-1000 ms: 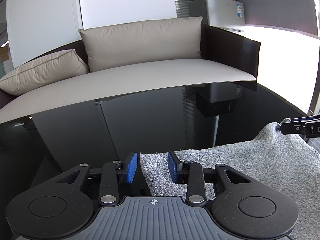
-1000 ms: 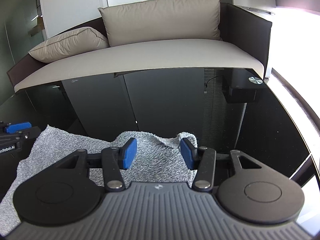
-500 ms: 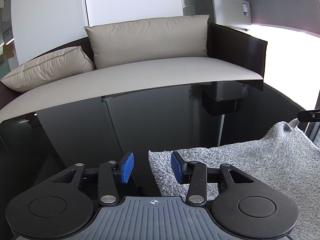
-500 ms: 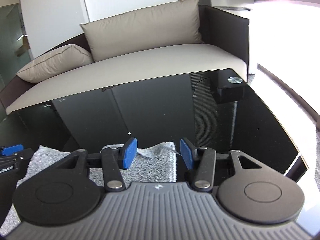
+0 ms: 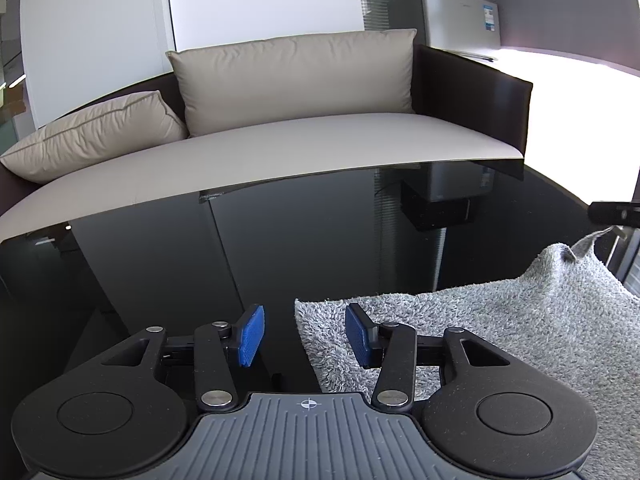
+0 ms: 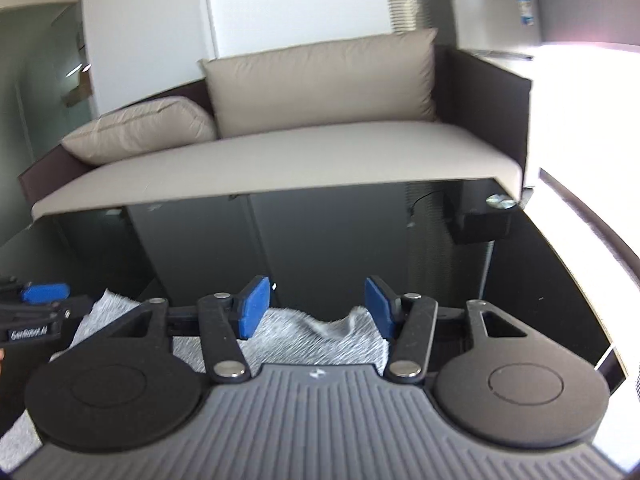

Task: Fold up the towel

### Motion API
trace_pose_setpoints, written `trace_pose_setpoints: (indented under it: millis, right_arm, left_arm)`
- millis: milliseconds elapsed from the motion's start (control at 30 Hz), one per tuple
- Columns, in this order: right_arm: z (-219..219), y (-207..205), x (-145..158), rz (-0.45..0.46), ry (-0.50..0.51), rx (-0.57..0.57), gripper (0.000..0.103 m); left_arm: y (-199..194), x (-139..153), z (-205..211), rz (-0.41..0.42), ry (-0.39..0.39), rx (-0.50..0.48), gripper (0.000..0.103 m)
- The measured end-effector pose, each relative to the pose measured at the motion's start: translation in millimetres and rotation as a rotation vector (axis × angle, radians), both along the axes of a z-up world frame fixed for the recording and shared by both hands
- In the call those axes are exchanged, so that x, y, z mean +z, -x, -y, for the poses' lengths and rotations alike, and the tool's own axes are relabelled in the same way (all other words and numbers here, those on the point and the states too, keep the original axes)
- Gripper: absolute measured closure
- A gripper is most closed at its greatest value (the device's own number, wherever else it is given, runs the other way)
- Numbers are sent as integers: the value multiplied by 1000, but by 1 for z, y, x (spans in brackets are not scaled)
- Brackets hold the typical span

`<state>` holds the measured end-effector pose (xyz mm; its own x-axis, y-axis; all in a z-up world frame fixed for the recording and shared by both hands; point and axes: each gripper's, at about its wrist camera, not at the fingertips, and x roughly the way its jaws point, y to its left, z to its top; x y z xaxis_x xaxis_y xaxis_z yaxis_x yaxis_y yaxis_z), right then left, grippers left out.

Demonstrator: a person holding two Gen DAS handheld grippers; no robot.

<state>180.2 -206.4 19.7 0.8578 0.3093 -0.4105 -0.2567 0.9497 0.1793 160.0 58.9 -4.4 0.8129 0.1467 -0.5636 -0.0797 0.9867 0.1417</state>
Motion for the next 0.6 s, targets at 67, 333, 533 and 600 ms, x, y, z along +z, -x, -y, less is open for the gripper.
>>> trace_pose_setpoints:
  millis: [67,333,533,600]
  right_arm:
    - [14,-3,1,-24,-67,-32,44]
    - [22,3,9,59,-94,-52,42]
    - [35,3,16,72,-176,-52,31]
    - [29,-1,12,31,-156,-8,31]
  left_arm:
    - [0,0,0,-2,0,-1,61]
    - [0,-1,0,-6,-1,-3,60]
    - [0,-1,0,-10,-1,-5,60]
    - [0,-1,1,-10,-3,-6,59]
